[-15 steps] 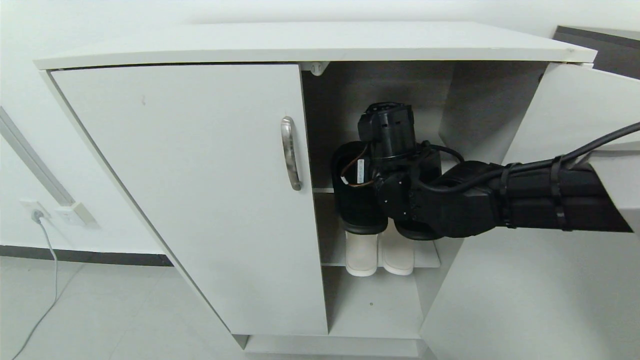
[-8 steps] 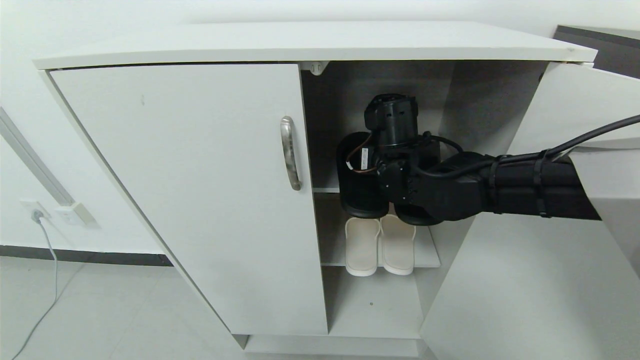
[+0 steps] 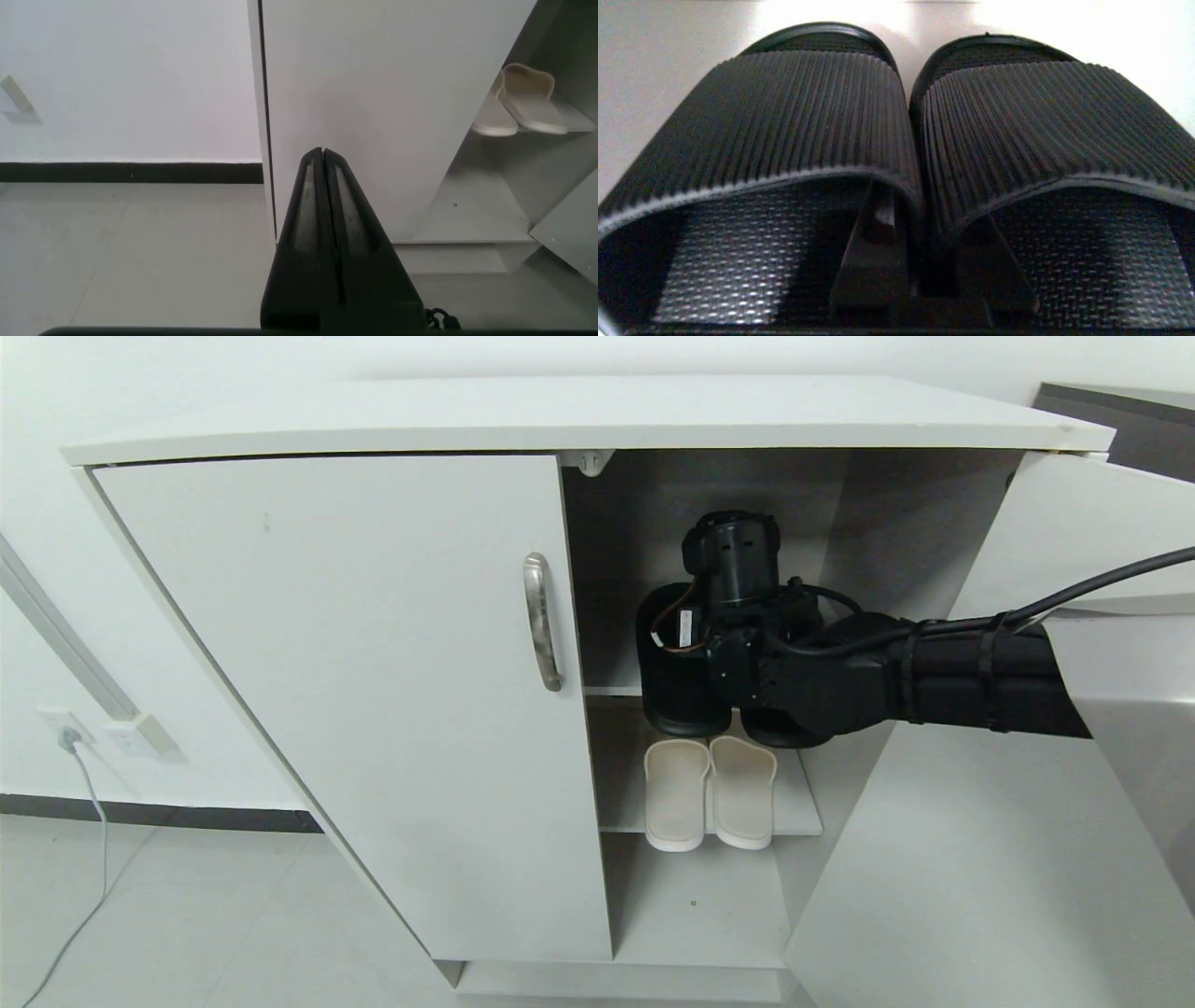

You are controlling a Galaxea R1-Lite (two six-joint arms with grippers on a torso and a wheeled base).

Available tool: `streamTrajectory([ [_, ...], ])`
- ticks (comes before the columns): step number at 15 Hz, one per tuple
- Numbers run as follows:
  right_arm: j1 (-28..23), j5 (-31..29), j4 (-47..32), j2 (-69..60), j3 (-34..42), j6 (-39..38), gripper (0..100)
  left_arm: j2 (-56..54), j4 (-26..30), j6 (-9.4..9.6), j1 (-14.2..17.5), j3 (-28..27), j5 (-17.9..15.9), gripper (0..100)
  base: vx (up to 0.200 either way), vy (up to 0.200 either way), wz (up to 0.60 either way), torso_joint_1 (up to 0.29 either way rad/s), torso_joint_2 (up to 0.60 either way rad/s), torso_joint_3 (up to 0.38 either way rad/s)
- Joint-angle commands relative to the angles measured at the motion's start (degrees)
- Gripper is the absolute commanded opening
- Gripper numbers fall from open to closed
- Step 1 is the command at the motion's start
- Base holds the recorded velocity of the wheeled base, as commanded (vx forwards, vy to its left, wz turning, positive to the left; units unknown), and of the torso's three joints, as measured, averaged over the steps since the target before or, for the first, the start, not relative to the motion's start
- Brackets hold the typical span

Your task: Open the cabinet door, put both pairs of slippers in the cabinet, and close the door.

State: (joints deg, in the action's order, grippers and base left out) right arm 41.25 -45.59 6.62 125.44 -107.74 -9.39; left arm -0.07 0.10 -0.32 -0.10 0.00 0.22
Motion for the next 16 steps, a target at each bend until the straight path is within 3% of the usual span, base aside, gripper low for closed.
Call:
streamTrajectory([
  [1,-0.1,0.0,0.0,0.5,0.1,0.0,0,0.1,0.0,-0.03,0.0,0.0,0.0,0,0.000,0.000,0.00,0.000,0.00,0.000],
  [5,-0.1,0.0,0.0,0.6,0.0,0.0,0,0.1,0.0,-0.03,0.0,0.0,0.0,0,0.000,0.000,0.00,0.000,0.00,0.000],
  [6,-0.1,0.0,0.0,0.6,0.1,0.0,100,0.1,0.0,-0.03,0.0,0.0,0.0,0,0.000,0.000,0.00,0.000,0.00,0.000],
  [10,0.1,-0.2,0.0,-0.3,1.3,-0.1,100,0.1,-0.1,-0.12,0.0,0.0,0.0,0,0.000,0.000,0.00,0.000,0.00,0.000],
  [16,4.5,-0.6,0.5,-9.2,10.6,-0.5,100,0.1,0.0,-0.03,0.0,0.0,0.0,0,0.000,0.000,0.00,0.000,0.00,0.000],
])
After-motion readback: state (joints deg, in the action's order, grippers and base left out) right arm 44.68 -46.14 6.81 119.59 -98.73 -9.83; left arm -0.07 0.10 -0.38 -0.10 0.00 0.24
